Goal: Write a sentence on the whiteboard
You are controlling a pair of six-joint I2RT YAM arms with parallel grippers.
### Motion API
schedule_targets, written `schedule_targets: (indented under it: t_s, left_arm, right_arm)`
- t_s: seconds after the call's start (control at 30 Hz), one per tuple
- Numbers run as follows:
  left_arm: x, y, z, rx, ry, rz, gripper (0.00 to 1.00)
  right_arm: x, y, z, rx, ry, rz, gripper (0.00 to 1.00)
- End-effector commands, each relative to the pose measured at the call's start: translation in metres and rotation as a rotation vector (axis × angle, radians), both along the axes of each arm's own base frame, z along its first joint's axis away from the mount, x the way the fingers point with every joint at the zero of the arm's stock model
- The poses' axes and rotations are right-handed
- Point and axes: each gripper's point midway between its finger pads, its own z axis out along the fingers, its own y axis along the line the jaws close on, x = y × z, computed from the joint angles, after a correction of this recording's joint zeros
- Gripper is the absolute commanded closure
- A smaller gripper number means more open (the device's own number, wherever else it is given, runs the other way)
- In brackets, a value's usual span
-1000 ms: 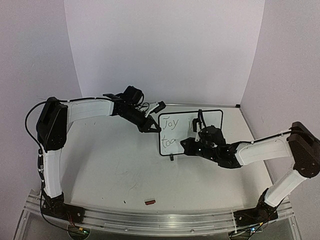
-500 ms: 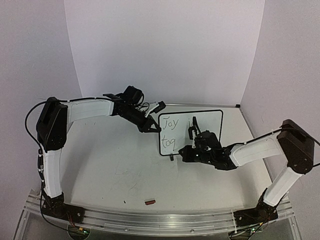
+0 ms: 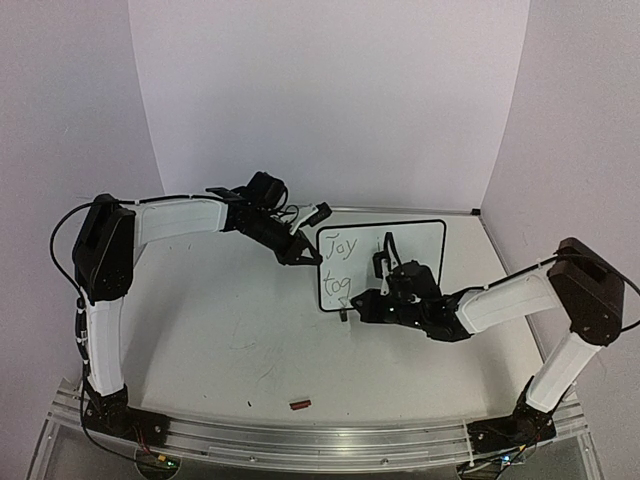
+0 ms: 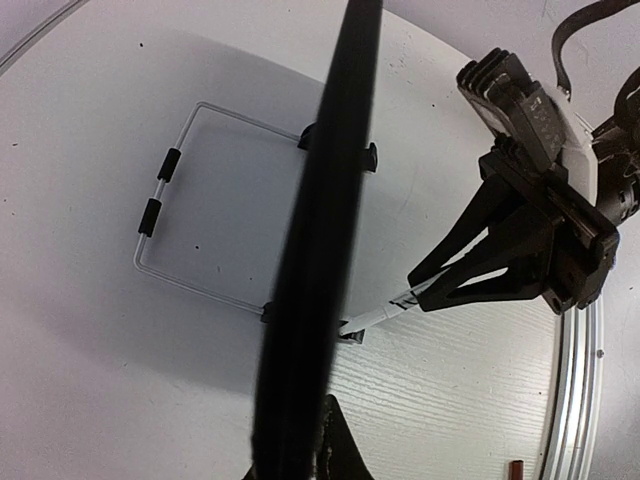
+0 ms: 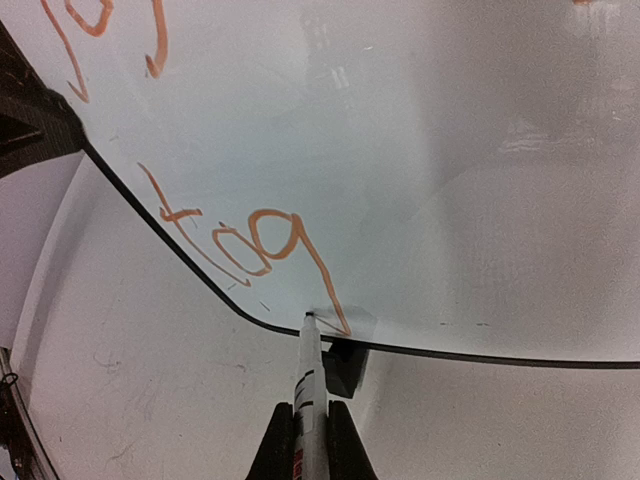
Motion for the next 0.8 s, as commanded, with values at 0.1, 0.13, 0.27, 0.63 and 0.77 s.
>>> schedule_targets:
  t_s: [0.1, 0.13, 0.27, 0.63, 0.77]
  left_arm:
    - [-0.002, 0.013, -0.003, 0.054, -0.01, 0.019, 1.0]
    - [-0.002, 0.012, -0.003, 0.053, -0.011, 0.019, 1.0]
    - [-0.002, 0.012, -0.002, 0.051, -0.012, 0.019, 1.0]
    - [-0.002, 0.012, -0.003, 0.052, -0.007, 0.019, 1.0]
    - [-0.002, 0.012, -0.004, 0.053, -0.007, 0.018, 1.0]
  right_arm:
    - [-0.002, -0.007, 0.064, 0.149, -0.127, -0.013, 1.0]
    - [-0.003, -0.012, 0.065, 0.138, -0.133, -0.022, 1.0]
    - [-0.002, -0.029, 0.059, 0.056, -0.138, -0.072, 1.0]
    - [0.009, -0.026, 0.05, 0.001, -0.13, -0.096, 1.0]
    - [0.013, -0.025, 0.05, -0.004, -0.135, -0.104, 1.0]
